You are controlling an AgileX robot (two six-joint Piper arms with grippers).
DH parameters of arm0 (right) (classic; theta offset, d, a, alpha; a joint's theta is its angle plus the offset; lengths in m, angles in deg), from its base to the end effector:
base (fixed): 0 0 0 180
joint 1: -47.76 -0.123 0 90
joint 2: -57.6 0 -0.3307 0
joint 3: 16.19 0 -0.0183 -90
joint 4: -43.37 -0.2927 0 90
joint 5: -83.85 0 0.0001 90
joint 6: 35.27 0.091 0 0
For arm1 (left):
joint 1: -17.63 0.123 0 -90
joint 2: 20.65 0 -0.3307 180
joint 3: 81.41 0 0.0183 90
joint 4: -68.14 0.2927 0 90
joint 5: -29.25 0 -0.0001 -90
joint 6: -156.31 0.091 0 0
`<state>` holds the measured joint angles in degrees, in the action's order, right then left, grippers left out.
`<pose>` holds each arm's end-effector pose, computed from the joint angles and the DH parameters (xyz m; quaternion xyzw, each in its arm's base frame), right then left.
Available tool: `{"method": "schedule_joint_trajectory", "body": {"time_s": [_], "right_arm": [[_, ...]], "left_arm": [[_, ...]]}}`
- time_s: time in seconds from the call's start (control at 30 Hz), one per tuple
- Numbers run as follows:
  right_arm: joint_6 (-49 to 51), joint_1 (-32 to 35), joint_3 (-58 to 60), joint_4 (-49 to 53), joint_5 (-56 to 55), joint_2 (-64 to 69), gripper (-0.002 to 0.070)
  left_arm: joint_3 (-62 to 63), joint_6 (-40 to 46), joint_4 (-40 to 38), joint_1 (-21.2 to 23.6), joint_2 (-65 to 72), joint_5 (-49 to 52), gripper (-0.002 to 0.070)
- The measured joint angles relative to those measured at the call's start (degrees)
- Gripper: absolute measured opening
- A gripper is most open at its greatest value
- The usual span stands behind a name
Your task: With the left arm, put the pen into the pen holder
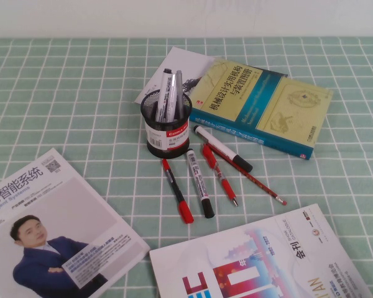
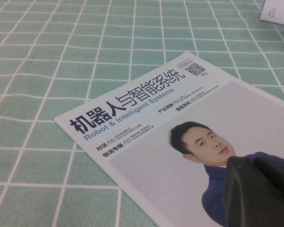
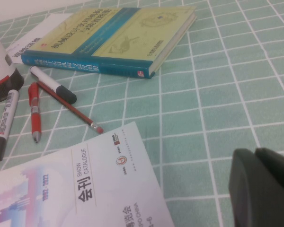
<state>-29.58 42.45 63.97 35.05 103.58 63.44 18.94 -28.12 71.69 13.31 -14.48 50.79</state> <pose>0.0486 0.0090 0.1709 0.0423 0.7950 0.1182 0.5935 0.0486 -0.0016 0.1709 0.0157 0.8054 -0.0190 0.5923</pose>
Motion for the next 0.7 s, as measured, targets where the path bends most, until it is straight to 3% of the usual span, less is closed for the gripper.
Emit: {"method": "schedule_joint_trajectory", "body": {"time_s": [0.27,0.53,0.7], "right_arm": [[0.0,0.0,0.0,0.0,0.0,0.0,-0.002],[0.0,0.0,0.0,0.0,0.0,0.0,-0.002],[0.0,0.0,0.0,0.0,0.0,0.0,-0.002]], "left_arm": [[-0.1,-0.8,-1.3,0.0,0.0,-1.9,-0.0002],[-0.2,-12.2,-12.4,0.0,0.0,-15.0,-0.0003],[-0.2,-14.5,-13.8,0.0,0.0,-17.5,-0.0002]]}}
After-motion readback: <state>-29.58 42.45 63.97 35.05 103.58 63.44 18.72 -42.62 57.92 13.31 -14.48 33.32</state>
